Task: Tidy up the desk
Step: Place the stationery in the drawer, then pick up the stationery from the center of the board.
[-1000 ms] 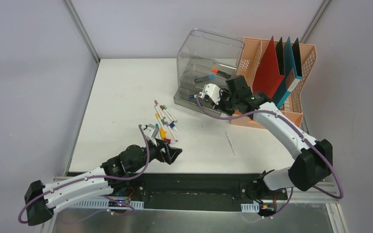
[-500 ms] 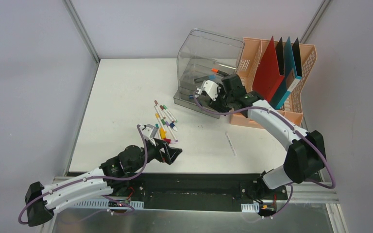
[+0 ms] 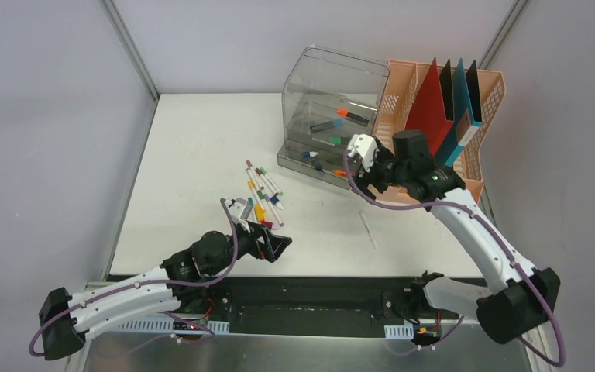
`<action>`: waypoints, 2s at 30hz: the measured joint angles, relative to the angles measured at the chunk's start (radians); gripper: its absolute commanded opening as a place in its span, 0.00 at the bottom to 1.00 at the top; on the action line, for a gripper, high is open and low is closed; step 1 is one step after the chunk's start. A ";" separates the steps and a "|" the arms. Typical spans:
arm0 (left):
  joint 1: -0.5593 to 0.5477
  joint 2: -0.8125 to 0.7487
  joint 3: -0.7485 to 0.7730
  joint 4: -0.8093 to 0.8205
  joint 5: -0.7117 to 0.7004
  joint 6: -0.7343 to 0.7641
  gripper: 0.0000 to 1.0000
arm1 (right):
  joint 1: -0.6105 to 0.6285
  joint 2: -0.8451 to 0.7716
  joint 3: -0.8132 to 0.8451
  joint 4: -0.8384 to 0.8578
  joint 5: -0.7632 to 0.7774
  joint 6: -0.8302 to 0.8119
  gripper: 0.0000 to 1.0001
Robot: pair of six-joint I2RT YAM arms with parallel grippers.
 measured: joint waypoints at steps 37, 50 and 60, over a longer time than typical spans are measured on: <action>0.230 0.509 0.423 -0.291 0.250 0.214 0.84 | -0.267 -0.230 -0.167 -0.093 -0.339 -0.086 0.99; 0.223 0.930 0.695 -0.593 0.163 0.510 0.76 | -0.280 -0.230 -0.172 -0.106 -0.352 -0.102 0.99; 0.187 1.036 0.712 -0.636 0.071 0.780 0.64 | -0.282 -0.230 -0.172 -0.107 -0.359 -0.107 0.99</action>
